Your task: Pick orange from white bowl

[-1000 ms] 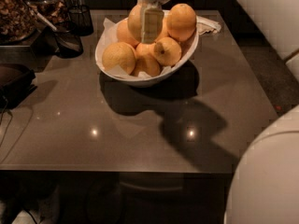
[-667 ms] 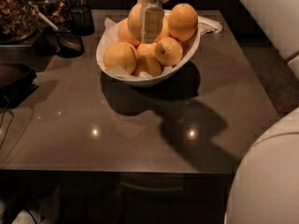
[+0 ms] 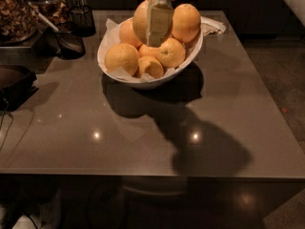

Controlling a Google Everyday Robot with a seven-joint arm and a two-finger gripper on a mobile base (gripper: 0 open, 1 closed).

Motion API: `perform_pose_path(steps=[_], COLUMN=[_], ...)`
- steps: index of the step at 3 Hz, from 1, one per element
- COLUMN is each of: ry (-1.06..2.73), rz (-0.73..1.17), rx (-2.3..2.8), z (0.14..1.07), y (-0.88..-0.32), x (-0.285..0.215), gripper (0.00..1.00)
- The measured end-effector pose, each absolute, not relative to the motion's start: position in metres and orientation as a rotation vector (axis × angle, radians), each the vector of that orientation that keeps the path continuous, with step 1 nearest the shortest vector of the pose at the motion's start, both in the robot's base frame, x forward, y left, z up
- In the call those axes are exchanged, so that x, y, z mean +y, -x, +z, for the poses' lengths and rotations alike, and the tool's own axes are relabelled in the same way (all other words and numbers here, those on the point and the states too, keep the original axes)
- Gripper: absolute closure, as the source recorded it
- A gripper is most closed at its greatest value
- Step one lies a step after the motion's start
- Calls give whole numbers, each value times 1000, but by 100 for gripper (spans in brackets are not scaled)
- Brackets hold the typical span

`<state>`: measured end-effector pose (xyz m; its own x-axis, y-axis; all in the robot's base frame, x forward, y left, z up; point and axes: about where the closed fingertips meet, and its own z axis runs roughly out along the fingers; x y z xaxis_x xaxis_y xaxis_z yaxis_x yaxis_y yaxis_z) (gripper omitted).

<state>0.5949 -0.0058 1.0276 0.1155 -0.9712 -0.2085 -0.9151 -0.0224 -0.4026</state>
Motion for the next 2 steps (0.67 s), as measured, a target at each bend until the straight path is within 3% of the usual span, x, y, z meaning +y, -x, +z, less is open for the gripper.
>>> perform_pose_path(steps=[1, 2], ry=[1907, 1902], rz=[-124, -123], rx=[1888, 1893], z=[1031, 1031], y=[-559, -556], x=[-11, -12], gripper=[100, 100])
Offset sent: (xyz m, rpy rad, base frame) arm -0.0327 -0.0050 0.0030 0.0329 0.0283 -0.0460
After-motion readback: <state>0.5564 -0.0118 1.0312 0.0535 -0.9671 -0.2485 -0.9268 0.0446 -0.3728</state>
